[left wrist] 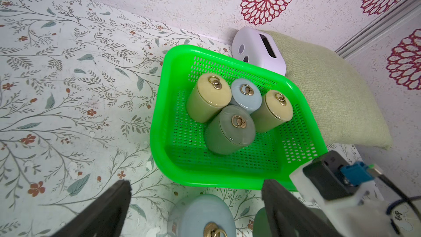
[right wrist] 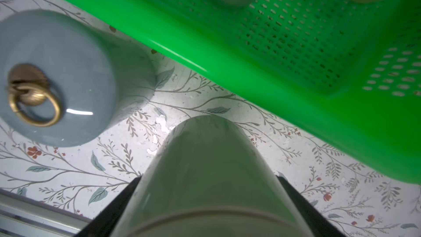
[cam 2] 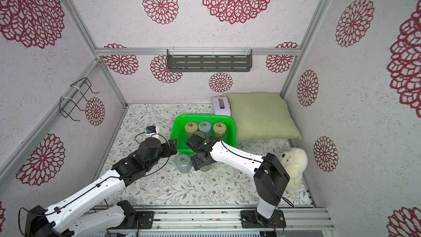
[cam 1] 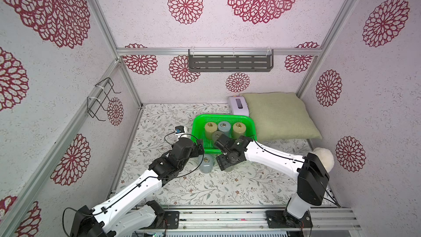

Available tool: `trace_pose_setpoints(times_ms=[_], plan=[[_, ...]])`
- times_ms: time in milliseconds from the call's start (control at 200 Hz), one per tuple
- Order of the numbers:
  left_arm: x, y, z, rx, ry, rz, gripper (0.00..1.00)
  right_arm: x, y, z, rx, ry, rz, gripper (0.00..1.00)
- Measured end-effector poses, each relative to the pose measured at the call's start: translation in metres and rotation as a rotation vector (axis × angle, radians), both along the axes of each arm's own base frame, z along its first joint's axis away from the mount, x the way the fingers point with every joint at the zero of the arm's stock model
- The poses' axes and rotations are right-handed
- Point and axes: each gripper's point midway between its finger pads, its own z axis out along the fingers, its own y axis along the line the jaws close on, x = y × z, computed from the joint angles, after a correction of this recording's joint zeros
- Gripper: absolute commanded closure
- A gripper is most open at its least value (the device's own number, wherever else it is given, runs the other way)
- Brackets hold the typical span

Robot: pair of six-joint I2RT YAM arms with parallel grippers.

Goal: Take the tea canister out of the basket
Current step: Place the tea canister at the center of the board.

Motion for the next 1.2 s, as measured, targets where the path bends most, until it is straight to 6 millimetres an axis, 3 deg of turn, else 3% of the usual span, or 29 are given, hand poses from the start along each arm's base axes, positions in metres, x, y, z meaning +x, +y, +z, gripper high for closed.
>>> trace_pose_setpoints(times_ms=[425, 590, 766, 1196], plan=[[0.000, 0.000, 0.000, -0.003, 0.002, 0.003, 0.03, 0.007, 0.014, -0.031, 0.034, 0.009, 0.003, 0.35], [0.000, 0.000, -0.001, -0.003, 0.002, 0.003, 0.03, 0.013, 0.013, -0.050, 0.013, 0.032, -0.011, 0.35], [0.000, 0.000, -0.001, -0.003, 0.003, 0.002, 0.03, 0.018, 0.013, -0.057, 0.014, 0.042, -0.015, 0.34], [-0.001, -0.001, -0.001, -0.008, 0.006, -0.007, 0.03, 0.019, 0.013, -0.057, 0.021, 0.045, -0.018, 0.13]])
